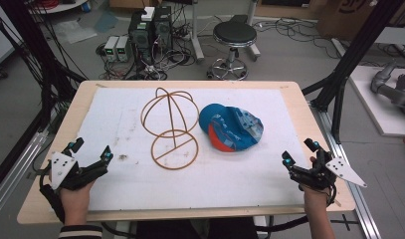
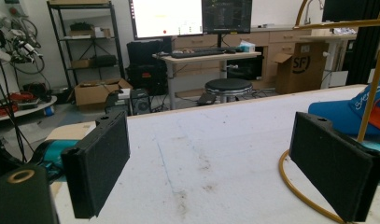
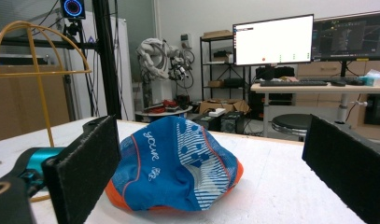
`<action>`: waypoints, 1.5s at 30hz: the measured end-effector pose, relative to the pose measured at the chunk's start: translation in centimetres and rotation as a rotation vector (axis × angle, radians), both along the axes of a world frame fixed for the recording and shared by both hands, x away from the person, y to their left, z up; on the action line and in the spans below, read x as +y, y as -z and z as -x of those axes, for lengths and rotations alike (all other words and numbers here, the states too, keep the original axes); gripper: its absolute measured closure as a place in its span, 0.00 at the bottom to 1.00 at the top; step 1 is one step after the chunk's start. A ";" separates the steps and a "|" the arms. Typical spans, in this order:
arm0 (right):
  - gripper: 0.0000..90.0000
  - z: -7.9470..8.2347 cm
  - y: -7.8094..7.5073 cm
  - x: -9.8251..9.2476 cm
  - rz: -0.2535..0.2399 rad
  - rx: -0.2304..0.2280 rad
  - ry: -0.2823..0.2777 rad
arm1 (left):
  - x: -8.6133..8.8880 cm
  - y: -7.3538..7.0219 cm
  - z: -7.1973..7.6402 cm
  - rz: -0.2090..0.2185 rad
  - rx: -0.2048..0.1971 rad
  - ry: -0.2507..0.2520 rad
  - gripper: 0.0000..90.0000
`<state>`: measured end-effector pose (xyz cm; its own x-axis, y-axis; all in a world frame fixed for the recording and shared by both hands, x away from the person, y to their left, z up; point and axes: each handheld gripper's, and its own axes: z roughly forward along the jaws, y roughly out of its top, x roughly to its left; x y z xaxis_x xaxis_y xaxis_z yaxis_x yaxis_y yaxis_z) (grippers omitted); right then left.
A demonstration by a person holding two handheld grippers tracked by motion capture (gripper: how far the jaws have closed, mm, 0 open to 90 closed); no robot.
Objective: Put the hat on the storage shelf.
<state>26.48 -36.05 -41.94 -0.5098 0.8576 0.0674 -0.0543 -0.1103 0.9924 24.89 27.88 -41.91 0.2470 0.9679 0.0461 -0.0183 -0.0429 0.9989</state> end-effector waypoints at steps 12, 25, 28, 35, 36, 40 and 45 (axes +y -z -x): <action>0.05 -0.1 -0.2 0.8 -0.001 0.003 -0.027 | 0.0 0.0 0.0 -0.004 0.007 -0.003 0.14; 0.06 -1.7 -1.4 4.4 0.167 -0.011 -0.062 | -0.1 0.0 0.2 0.003 0.018 0.000 0.14; 0.06 -2.3 -1.5 5.0 0.170 0.003 -0.056 | -0.2 0.0 0.2 0.000 0.024 0.006 0.14; 0.08 -5.1 -1.9 7.6 0.223 0.041 -0.052 | 0.1 -0.1 0.3 0.006 0.026 -0.003 0.14; 0.08 -5.4 -2.0 8.0 0.230 0.045 -0.058 | 0.1 -0.1 0.3 0.006 0.026 -0.003 0.14; 0.08 -6.7 -2.4 9.5 0.276 0.043 -0.065 | 0.2 -0.1 0.2 0.006 0.032 -0.004 0.14; 0.08 -8.3 -2.4 11.2 0.344 0.055 -0.059 | 0.2 -0.1 0.2 0.006 0.033 0.001 0.14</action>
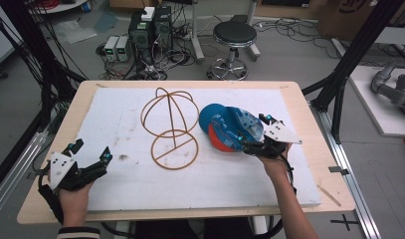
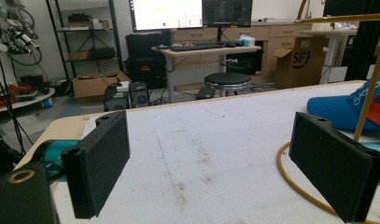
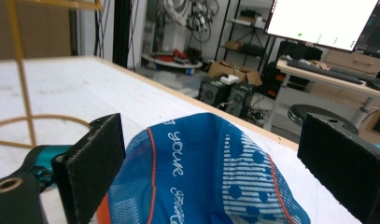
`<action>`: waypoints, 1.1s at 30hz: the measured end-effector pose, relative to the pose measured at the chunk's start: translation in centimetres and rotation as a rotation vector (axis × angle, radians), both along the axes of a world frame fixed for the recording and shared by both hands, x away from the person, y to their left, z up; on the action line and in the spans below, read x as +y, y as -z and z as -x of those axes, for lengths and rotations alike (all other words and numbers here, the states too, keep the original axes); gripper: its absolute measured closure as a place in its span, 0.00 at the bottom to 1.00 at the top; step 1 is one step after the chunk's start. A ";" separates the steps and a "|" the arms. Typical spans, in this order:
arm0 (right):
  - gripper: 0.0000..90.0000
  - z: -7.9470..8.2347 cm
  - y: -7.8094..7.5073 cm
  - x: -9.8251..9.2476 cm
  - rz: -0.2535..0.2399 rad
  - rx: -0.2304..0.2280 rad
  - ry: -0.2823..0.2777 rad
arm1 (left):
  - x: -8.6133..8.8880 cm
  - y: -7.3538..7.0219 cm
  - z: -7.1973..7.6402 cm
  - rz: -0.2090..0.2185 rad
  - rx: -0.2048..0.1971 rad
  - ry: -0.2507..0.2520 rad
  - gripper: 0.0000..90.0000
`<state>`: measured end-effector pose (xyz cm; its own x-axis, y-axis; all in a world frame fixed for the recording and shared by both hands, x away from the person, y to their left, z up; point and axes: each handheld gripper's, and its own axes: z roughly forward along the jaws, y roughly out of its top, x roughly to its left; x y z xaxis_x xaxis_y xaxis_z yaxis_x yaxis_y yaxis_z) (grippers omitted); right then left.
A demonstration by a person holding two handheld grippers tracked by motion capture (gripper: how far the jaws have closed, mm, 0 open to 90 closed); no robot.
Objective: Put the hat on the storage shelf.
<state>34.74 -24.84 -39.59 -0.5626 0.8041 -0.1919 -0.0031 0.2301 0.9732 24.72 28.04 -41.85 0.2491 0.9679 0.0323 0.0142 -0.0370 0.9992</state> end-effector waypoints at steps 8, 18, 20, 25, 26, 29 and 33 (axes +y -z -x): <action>0.09 -2.3 0.8 1.3 0.033 0.035 0.023 | 0.3 0.0 0.0 0.008 0.000 -0.008 0.14; 0.15 -4.6 1.1 2.5 0.072 0.061 0.043 | 0.5 0.2 0.1 0.007 0.005 -0.010 0.14; 0.15 -4.9 1.1 2.8 0.089 0.050 0.054 | 0.6 0.2 0.1 0.008 0.009 -0.009 0.14; 0.19 -5.4 2.1 3.2 0.158 0.089 0.086 | 0.9 0.2 0.4 0.013 0.007 -0.017 0.14; 0.21 -5.7 2.2 3.0 0.188 0.061 0.101 | 1.0 0.2 0.4 0.016 0.007 -0.020 0.14; 0.24 -5.9 2.6 3.1 0.192 0.089 0.115 | 1.1 0.2 0.5 0.016 0.010 -0.023 0.14; 0.28 -6.2 2.9 3.1 0.199 0.102 0.126 | 1.3 0.2 0.6 0.015 0.011 -0.025 0.14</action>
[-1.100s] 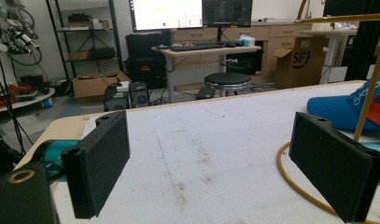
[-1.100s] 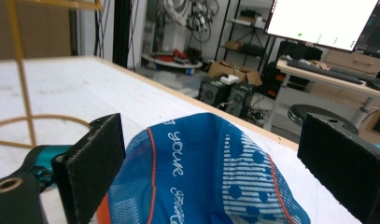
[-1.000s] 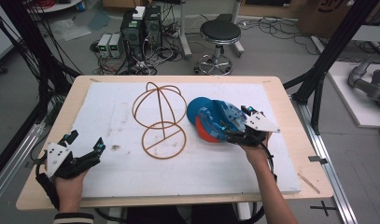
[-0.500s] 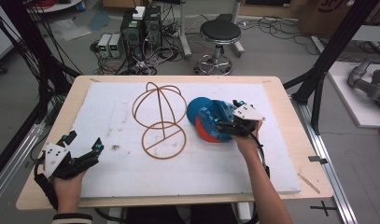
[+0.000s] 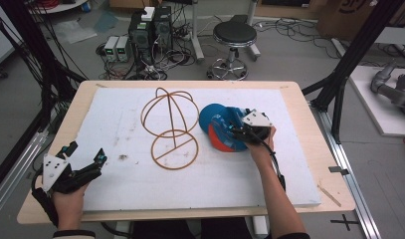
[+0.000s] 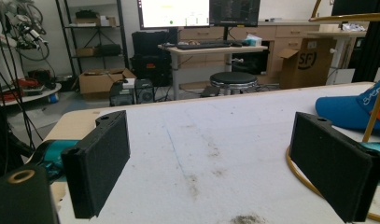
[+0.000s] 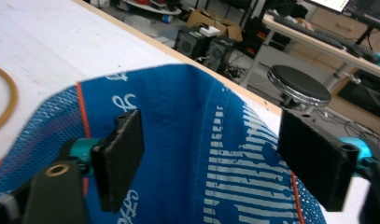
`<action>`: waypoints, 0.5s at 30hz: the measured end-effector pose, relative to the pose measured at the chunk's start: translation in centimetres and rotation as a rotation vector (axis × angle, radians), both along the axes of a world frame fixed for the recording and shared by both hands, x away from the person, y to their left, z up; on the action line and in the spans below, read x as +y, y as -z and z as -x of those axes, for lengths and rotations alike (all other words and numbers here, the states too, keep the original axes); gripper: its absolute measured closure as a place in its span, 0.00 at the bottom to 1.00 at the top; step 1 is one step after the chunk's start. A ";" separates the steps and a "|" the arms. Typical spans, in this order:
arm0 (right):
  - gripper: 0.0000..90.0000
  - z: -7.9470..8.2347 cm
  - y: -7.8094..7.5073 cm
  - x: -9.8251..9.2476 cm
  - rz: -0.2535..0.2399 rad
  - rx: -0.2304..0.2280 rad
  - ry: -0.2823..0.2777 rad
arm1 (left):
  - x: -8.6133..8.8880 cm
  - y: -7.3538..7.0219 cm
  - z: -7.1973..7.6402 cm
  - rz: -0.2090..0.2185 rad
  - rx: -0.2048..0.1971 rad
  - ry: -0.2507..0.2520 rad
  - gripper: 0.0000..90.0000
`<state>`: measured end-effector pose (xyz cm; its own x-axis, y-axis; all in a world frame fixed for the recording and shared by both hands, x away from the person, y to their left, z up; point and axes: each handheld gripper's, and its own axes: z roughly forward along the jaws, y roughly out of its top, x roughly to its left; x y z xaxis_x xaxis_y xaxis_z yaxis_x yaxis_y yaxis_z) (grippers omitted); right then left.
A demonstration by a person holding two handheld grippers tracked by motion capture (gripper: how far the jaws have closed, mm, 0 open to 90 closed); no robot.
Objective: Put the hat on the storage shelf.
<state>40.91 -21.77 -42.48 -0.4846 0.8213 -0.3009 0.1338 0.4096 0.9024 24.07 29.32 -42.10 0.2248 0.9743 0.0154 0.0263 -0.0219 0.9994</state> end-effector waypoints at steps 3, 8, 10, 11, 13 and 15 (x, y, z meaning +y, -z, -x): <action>0.30 -0.3 0.4 0.0 0.000 0.025 0.030 | 0.1 0.1 0.1 0.000 0.005 -0.001 0.14; 0.33 -0.7 1.0 0.1 0.009 0.048 0.046 | 0.2 0.1 0.1 0.002 0.008 -0.006 0.14; 0.37 -0.8 1.3 0.1 0.010 0.070 0.043 | 0.3 0.2 0.2 0.000 0.010 -0.006 0.14; 0.40 -0.9 1.3 0.1 0.009 0.078 0.041 | 0.3 0.2 0.2 0.000 0.010 -0.006 0.14; 0.44 -1.0 1.4 0.1 0.011 0.088 0.046 | 0.3 0.2 0.2 0.000 0.010 -0.006 0.14; 0.49 -1.0 1.5 0.0 0.008 0.103 0.040 | 0.3 0.2 0.2 0.000 0.011 -0.006 0.14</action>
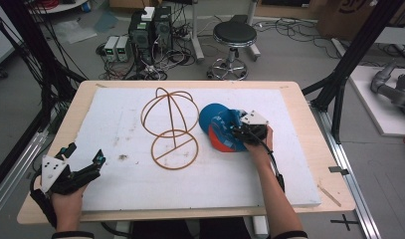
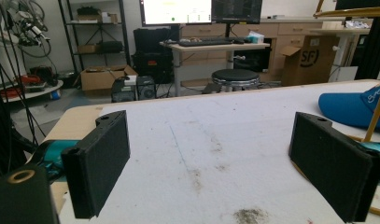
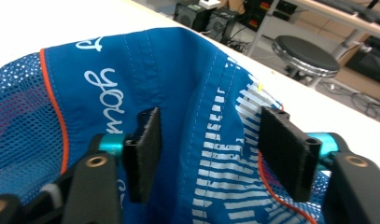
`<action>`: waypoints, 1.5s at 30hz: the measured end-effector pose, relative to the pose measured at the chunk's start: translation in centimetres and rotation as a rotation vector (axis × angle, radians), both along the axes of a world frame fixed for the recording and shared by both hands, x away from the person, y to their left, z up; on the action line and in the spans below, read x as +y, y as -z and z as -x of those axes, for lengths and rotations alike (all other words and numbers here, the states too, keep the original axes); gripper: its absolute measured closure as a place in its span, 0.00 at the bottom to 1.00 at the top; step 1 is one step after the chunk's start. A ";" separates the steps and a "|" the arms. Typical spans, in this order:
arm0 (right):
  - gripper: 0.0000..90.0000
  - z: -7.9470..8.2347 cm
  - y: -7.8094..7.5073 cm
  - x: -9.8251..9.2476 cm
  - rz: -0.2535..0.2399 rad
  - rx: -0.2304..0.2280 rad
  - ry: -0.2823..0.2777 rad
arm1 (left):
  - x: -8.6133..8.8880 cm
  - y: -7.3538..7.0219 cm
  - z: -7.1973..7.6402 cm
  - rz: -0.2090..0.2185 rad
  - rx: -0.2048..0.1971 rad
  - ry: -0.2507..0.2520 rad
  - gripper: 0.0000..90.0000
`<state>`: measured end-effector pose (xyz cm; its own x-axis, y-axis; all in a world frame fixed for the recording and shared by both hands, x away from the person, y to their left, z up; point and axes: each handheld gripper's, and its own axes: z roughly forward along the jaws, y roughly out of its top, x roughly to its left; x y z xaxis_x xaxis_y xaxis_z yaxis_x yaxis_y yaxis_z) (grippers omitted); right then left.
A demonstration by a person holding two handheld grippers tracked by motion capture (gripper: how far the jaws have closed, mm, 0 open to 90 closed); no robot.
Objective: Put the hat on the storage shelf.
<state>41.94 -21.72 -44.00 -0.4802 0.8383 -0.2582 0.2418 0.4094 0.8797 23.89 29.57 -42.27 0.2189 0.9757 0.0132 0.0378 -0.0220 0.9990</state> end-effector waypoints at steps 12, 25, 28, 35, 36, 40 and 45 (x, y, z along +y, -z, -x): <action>0.88 0.1 -0.1 0.0 0.026 0.045 -0.011 | 0.0 0.0 -0.1 0.002 0.003 -0.002 0.14; 0.99 0.5 -1.2 -1.1 -0.193 0.038 0.017 | 0.0 0.1 0.0 0.004 0.006 -0.004 0.14; 0.99 0.9 -2.0 -1.4 -0.284 0.007 0.013 | 0.0 0.1 0.0 0.004 0.007 -0.004 0.14; 0.99 1.4 -3.1 -2.1 -0.401 -0.028 0.002 | -0.1 0.1 -0.1 0.005 0.007 -0.004 0.15; 0.99 1.6 -3.4 -2.5 -0.439 -0.047 -0.002 | -0.1 0.1 -0.1 0.005 0.007 -0.003 0.15; 0.99 2.0 -4.1 -3.1 -0.494 -0.074 0.000 | -0.1 0.1 0.0 0.003 0.009 -0.004 0.15; 0.99 2.7 -5.3 -4.1 -0.542 -0.123 0.001 | -0.3 0.1 -0.1 0.001 0.008 -0.003 0.15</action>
<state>39.23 -25.78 -38.65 -0.4725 0.8674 0.1563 0.1246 -0.1098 0.9861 23.95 29.30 -42.32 0.2162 0.9763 0.0105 0.0457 -0.0209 0.9987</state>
